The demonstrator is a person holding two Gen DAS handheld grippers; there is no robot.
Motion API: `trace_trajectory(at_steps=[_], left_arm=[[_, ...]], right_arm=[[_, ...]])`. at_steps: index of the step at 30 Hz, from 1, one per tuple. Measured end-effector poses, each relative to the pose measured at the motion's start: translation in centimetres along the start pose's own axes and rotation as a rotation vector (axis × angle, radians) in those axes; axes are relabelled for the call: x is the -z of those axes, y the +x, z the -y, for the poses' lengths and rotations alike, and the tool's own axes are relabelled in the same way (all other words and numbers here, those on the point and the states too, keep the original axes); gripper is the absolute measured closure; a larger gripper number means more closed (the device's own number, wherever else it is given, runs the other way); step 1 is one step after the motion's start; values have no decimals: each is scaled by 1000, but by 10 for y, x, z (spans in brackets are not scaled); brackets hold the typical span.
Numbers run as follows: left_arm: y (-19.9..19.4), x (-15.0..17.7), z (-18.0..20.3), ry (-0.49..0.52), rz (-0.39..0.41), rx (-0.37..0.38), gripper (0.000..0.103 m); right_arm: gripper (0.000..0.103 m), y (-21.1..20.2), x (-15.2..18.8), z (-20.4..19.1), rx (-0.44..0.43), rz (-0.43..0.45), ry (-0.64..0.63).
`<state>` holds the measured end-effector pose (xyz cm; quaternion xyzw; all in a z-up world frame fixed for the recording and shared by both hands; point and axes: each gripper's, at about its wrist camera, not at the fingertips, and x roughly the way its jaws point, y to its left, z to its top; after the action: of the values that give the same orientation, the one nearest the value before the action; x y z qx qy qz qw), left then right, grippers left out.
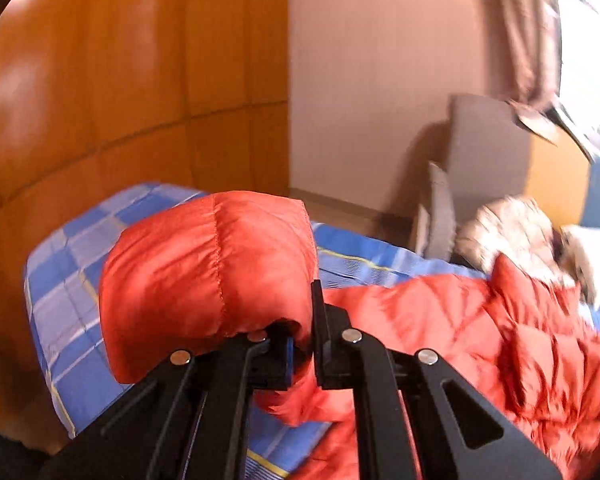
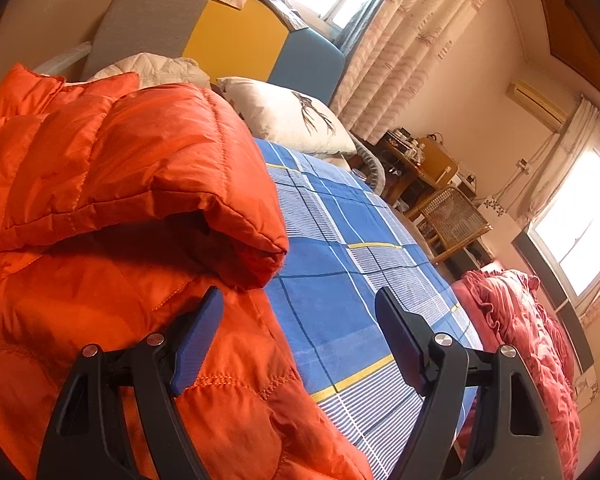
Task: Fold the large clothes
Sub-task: 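Lift the sleeve with the left tool, fold it over the jacket body, open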
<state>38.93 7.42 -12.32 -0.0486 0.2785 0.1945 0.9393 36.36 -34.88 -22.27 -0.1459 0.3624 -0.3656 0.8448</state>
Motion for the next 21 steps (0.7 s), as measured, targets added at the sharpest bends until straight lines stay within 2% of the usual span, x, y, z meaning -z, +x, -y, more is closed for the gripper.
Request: trace_trajectory(at_steps=[8,14,19,21], left_arm=[[-18,13,78,190,8,71,97],[-20,34,126,291,-43,135,97],[-23,66,168,489,-78,155,96],[-20,85,190,625,-112,157,92]], right_arm=[[26,2,1,2,-17,-2,13],[26,2,2,0,-26,-2,17],[26,2,2,0,-40,-7,27],[26,3,2,0,-45,-9,31]])
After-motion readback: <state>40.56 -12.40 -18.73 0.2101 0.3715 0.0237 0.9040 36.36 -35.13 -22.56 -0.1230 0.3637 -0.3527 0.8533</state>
